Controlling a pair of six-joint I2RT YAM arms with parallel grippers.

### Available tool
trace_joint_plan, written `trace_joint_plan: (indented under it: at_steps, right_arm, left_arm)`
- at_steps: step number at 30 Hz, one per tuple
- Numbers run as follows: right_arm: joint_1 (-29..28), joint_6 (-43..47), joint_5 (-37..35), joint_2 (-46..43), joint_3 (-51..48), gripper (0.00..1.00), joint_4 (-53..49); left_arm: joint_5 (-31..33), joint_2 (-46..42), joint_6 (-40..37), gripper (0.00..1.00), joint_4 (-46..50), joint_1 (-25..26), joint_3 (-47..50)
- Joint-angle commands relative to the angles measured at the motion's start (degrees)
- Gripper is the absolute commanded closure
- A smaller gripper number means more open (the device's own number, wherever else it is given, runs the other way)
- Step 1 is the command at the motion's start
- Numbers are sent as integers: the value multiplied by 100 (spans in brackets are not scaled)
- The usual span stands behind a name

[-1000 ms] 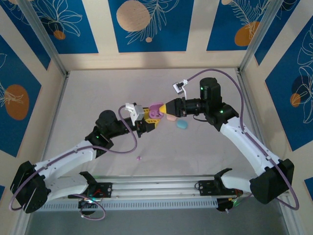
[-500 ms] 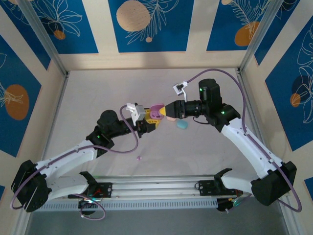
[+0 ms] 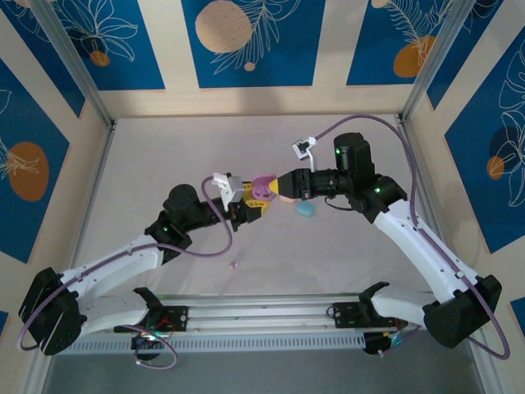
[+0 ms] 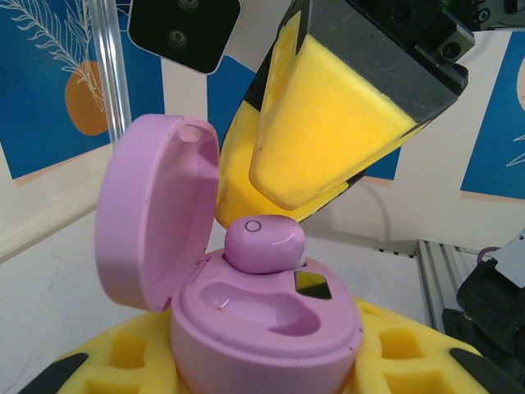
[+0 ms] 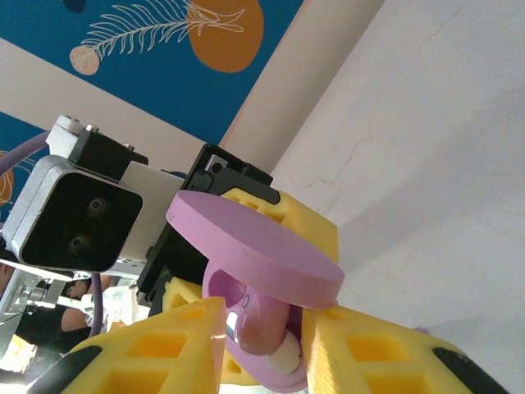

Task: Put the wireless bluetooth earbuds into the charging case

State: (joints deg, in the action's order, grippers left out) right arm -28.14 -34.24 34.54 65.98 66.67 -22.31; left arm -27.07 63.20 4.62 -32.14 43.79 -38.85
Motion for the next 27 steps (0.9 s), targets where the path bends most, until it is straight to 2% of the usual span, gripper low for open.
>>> trace_joint_plan:
  at_steps: [1, 7, 10, 17, 22, 27]
  right_arm:
    - [10, 129, -364, -72, 109, 67, -268]
    - [1, 286, -414, -62, 226, 68, -535]
    - [-29, 462, -535, -8, 316, 72, -829]
    - [-135, 525, -332, 64, 390, 75, -922]
    - [-148, 593, -550, 36, 460, 74, -1048]
    - [-73, 562, -669, -380, 341, 70, -772]
  left_arm:
    - [-343, -98, 30, 70, -492, 119, -109]
    - [-325, -115, 21, 70, -497, 121, -108]
    - [-321, -124, 26, 70, -504, 121, -106]
    - [-316, -106, 37, 70, -490, 119, -129]
    - [-301, -106, 30, 70, -471, 121, -127]
    - [-25, -175, -61, 70, -323, 120, -83]
